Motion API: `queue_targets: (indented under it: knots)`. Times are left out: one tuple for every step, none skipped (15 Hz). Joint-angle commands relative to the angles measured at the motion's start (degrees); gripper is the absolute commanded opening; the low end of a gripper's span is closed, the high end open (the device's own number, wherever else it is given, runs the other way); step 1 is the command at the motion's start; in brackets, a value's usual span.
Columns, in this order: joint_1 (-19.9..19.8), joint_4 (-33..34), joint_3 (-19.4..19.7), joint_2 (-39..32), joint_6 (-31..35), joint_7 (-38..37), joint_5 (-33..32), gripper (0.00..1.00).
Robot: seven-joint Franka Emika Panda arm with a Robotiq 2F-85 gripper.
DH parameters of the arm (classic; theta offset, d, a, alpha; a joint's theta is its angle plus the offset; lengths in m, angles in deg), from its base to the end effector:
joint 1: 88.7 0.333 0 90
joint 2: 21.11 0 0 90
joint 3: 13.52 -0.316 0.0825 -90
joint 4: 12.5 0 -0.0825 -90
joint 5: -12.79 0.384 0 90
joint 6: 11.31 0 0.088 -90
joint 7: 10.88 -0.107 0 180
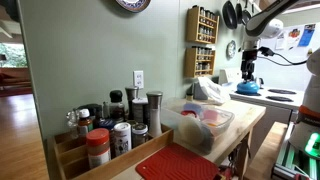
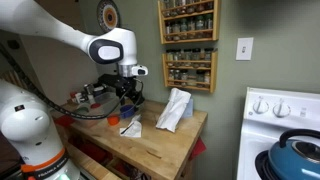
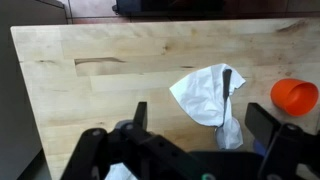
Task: Pick up the blue cup from the countertop and put it into the crisper drawer pick up the orange cup and put it in the blue cup inside the crisper drawer
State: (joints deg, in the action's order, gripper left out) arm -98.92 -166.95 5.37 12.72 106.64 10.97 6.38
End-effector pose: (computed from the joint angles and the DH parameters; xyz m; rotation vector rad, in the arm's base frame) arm 0.3066 -0.1695 0.3952 -3.0373 0.0177 0.0403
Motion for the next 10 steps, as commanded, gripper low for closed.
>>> queue_targets:
  knots:
    - [-0.5,0.1,-0.5,-0.1,-0.1,0.3,0.3,1.00]
    - [-0.5,0.1,-0.5,-0.1,-0.1,0.3,0.3,1.00]
    - [-0.5,0.1,-0.5,-0.1,-0.1,0.3,0.3,1.00]
    - [-0.5,0.1,-0.5,-0.1,-0.1,0.3,0.3,1.00]
    - [-0.5,0.1,-0.5,-0.1,-0.1,0.3,0.3,1.00]
    - [-0.5,0.1,-0.5,-0.1,-0.1,0.3,0.3,1.00]
    - [0.0,-0.1,-0.3,0.3,-0.2,1.1,1.0,1.00]
    - [1.2,-0.3,-0.9,0.1,-0.4,1.4,1.9,1.00]
    - [2.6,-0.5,-1.7,0.0,-0.5,1.4,3.4,1.00]
    - [4.2,-0.8,-2.7,-0.2,-0.7,1.2,4.8,1.00]
